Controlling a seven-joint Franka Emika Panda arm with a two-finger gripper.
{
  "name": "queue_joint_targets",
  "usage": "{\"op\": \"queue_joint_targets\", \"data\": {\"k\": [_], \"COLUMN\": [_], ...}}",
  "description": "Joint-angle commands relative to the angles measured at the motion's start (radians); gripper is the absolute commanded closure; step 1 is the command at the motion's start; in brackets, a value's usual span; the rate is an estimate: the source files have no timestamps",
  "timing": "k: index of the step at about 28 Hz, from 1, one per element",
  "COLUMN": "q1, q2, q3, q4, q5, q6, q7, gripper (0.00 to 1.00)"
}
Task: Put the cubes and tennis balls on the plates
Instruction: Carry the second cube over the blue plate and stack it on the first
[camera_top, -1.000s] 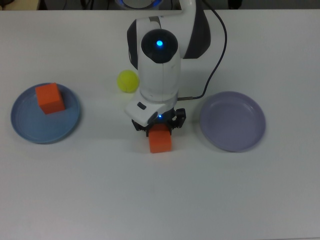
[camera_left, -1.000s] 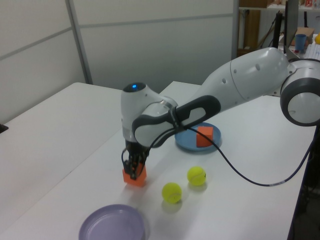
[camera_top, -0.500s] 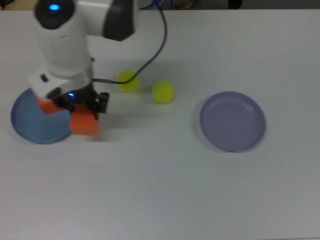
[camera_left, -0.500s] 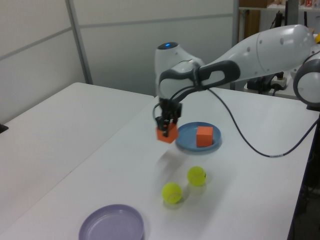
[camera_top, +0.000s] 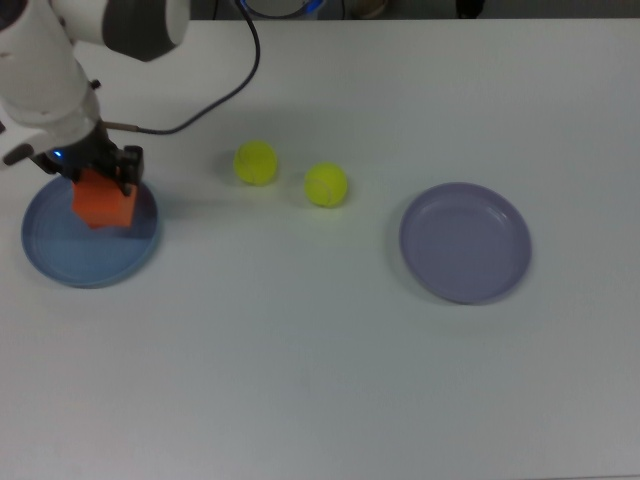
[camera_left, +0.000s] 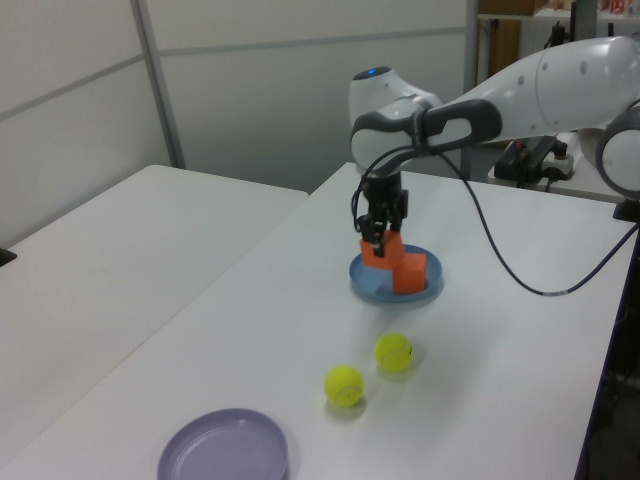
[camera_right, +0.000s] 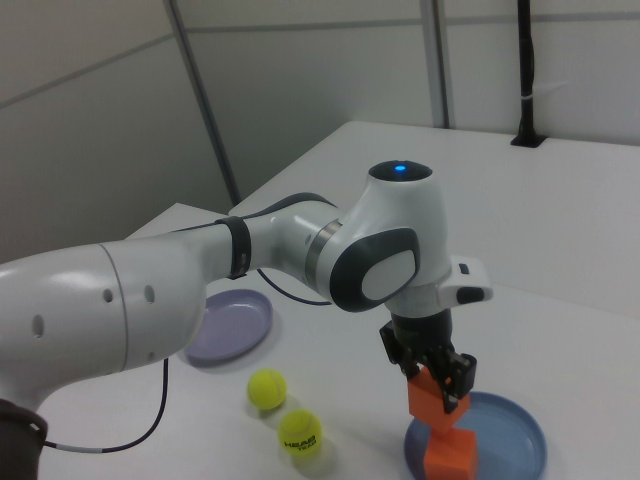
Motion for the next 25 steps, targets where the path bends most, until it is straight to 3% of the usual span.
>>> {"op": "queue_joint_targets", "data": {"k": [1,6,12,15,25], "q1": [-0.026,-0.044,-0.055,-0.056,-0.101], "q2": [-0.069,-0.067,-0.047,-0.046,-0.146], "q3": [0.0,-0.001,-0.001,0.0,0.002], "q4": [-0.049,-0.062,-0.062,-0.061,-0.042], "q5": [-0.009,-0.015,-0.017,-0.015,0.023], "q6": [-0.055,-0.05,-0.038,-0.041,-0.102], "q7": [-0.069,-0.07,-0.07,-0.069,-0.148], "gripper": [0.95,0.88,0.39,0.02,0.0]}}
